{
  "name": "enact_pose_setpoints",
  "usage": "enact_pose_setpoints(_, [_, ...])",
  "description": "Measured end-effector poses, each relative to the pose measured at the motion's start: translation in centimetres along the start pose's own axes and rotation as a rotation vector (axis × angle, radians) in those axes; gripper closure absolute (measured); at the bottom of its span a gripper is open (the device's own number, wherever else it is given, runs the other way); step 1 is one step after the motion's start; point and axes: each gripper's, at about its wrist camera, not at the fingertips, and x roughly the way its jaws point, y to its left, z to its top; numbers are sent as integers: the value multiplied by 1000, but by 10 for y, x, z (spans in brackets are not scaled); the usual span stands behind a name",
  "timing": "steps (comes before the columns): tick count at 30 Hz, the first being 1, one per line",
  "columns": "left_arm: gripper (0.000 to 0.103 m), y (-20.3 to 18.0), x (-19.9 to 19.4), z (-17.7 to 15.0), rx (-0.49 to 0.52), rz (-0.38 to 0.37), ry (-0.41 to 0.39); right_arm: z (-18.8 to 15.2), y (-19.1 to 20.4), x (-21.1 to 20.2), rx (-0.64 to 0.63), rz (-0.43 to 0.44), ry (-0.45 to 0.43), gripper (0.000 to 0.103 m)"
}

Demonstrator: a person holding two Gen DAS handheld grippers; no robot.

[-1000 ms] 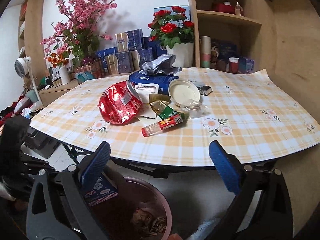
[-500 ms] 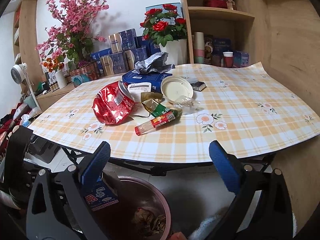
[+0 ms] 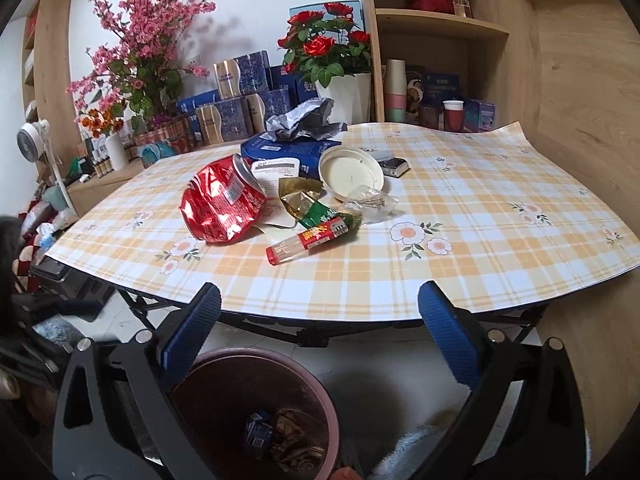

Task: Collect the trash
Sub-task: 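Return both tools from the bin toward the table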

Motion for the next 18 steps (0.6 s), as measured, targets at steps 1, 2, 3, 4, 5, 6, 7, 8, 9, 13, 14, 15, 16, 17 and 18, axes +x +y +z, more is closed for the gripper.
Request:
enact_pose_setpoints(1, [8,4,-6,3,-24,20,-32,0,1,1,-3,-4,4,6])
enact_pose_setpoints(2, [7,7,-11,6,-41,38,-58,0,1,2,-6,-9,6,6])
enact_pose_setpoints(3, [6,11,-17,9,-63,70,-95,0,2,2,-11,-20,8,6])
enact_pose_setpoints(4, [6,14,-23,11,-81,97,-127,1,2,3,-14,-33,12,6])
enact_pose_setpoints(5, [6,17,-28,13,-92,114,-151,1,2,4,-15,-40,16,6])
enact_pose_setpoints(6, [6,19,-33,15,-103,131,-177,1,1,5,-16,-48,20,6])
enact_pose_setpoints(7, [6,21,-38,19,-115,156,-204,1,1,6,-14,-56,23,6])
enact_pose_setpoints(8, [6,22,-41,22,-123,178,-220,2,0,7,-12,-62,28,6])
enact_pose_setpoints(9, [6,23,-43,24,-128,193,-228,2,-1,8,-10,-67,33,6])
enact_pose_setpoints(13, [6,27,-52,38,-151,182,-248,5,-5,7,6,-56,27,6])
enact_pose_setpoints(14, [6,27,-53,41,-153,182,-252,6,-7,7,19,-40,24,6])
enact_pose_setpoints(15, [6,26,-55,43,-156,180,-256,8,-10,6,34,-21,19,6])
enact_pose_setpoints(16, [6,27,-56,46,-160,168,-259,9,-11,7,44,-6,20,6])
enact_pose_setpoints(17, [6,27,-57,48,-164,159,-259,9,-13,8,49,-1,24,6])
enact_pose_setpoints(18, [6,27,-57,52,-171,150,-257,11,-13,9,56,-7,31,6])
